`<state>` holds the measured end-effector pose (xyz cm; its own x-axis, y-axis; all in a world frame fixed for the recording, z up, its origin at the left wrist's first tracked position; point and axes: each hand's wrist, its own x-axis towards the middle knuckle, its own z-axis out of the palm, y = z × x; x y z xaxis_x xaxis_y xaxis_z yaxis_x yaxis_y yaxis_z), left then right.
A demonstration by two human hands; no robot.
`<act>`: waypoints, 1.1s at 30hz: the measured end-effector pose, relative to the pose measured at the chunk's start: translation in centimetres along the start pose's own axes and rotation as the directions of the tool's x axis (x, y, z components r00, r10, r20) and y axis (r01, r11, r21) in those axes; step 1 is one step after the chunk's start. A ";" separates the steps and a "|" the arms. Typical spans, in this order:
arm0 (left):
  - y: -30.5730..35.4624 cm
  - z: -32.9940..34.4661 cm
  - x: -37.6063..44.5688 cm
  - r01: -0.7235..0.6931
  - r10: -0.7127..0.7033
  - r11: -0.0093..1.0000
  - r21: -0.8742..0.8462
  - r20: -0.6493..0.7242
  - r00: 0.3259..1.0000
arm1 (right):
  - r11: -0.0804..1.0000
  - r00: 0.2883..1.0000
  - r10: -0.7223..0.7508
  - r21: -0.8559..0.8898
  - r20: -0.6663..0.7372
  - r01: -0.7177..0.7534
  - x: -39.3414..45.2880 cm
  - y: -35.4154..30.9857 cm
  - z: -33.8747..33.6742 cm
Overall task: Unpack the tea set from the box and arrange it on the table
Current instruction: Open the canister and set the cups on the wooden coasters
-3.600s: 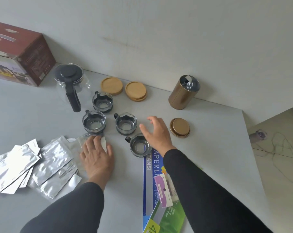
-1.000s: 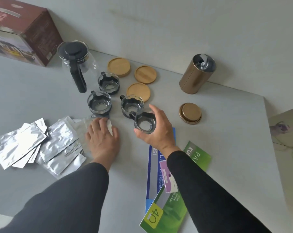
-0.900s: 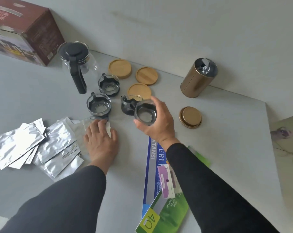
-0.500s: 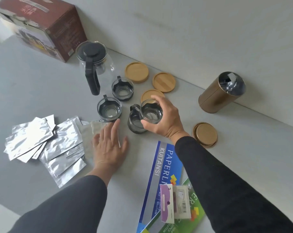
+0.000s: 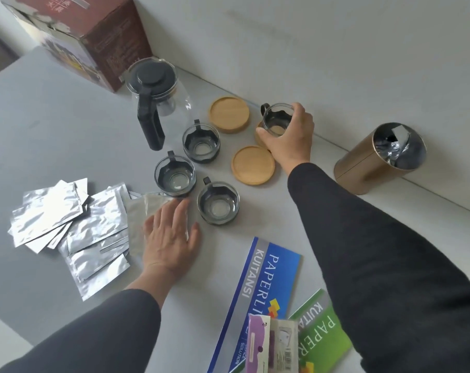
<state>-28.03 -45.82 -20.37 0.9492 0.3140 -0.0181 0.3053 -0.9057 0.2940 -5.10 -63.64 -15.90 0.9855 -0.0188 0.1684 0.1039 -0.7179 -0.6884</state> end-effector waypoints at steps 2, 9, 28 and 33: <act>0.0 0.0 0.0 -0.001 0.001 1.000 0.010 0.006 1.000 | 1.000 1.000 0.023 -0.006 0.013 -0.023 0.4 0.8 0.5; -0.2 0.1 0.2 0.009 -0.009 1.000 0.010 0.011 1.000 | 0.999 0.997 0.020 -0.048 0.071 -0.017 0.8 1.2 0.7; -0.3 0.1 0.1 0.020 -0.024 0.996 -0.087 -0.046 0.999 | 0.936 0.934 -0.353 0.023 0.052 0.352 -16.8 -3.1 4.3; -0.3 0.0 0.0 0.021 -0.026 0.996 -0.092 -0.054 0.998 | 0.919 0.919 -0.384 0.065 -0.084 0.390 -12.9 -2.9 2.2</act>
<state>-28.11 -45.52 -20.47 0.9353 0.3529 0.0260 0.3173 -0.8689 0.3800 -17.84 -59.79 -17.64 0.8548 0.1998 0.4789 0.4885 -0.6212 -0.6127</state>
